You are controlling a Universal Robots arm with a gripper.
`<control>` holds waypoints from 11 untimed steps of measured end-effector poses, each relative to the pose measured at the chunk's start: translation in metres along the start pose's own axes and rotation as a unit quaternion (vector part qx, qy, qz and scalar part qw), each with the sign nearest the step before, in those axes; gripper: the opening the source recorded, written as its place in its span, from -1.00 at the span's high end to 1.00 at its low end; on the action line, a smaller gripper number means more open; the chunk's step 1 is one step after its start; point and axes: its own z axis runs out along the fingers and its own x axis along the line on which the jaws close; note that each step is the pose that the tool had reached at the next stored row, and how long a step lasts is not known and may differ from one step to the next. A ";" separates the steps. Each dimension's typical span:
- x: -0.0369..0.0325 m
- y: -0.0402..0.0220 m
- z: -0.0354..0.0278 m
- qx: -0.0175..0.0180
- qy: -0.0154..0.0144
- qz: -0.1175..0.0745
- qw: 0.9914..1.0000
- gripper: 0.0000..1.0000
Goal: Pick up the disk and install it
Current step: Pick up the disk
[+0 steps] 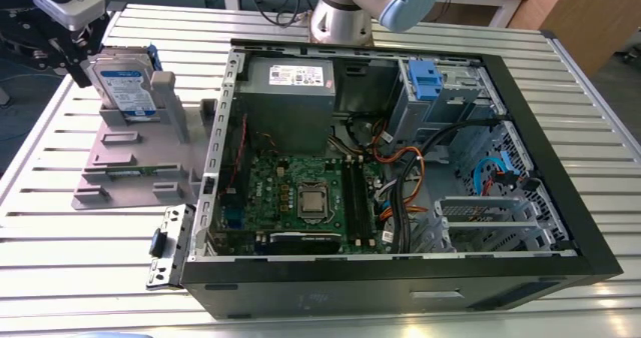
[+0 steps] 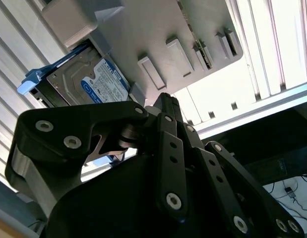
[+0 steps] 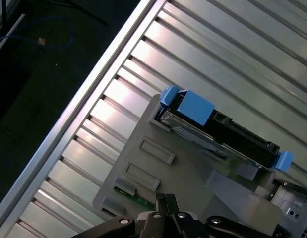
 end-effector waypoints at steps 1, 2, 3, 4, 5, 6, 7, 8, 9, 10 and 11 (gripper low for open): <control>0.0000 0.0000 0.0000 0.000 0.000 -0.002 1.000 0.79; 0.0000 0.0000 0.0000 0.000 0.000 -0.004 1.000 0.79; 0.0000 0.0000 0.0000 0.000 0.000 -0.006 1.000 0.79; 0.0000 0.0000 0.0000 0.000 0.000 -0.008 1.000 0.79; 0.0000 0.0000 0.0000 0.000 0.000 -0.010 1.000 0.79; 0.0000 0.0000 0.0000 0.000 0.001 -0.012 1.000 0.79; 0.0000 0.0000 0.0000 0.000 0.001 -0.014 1.000 0.79; 0.0000 0.0000 0.0000 0.000 0.001 -0.016 1.000 0.79; 0.0000 0.0000 0.0000 0.000 0.001 -0.018 1.000 0.79; 0.0000 0.0000 0.0000 0.000 0.001 -0.020 1.000 0.79; 0.0000 0.0000 0.0000 -0.001 0.001 -0.021 1.000 0.79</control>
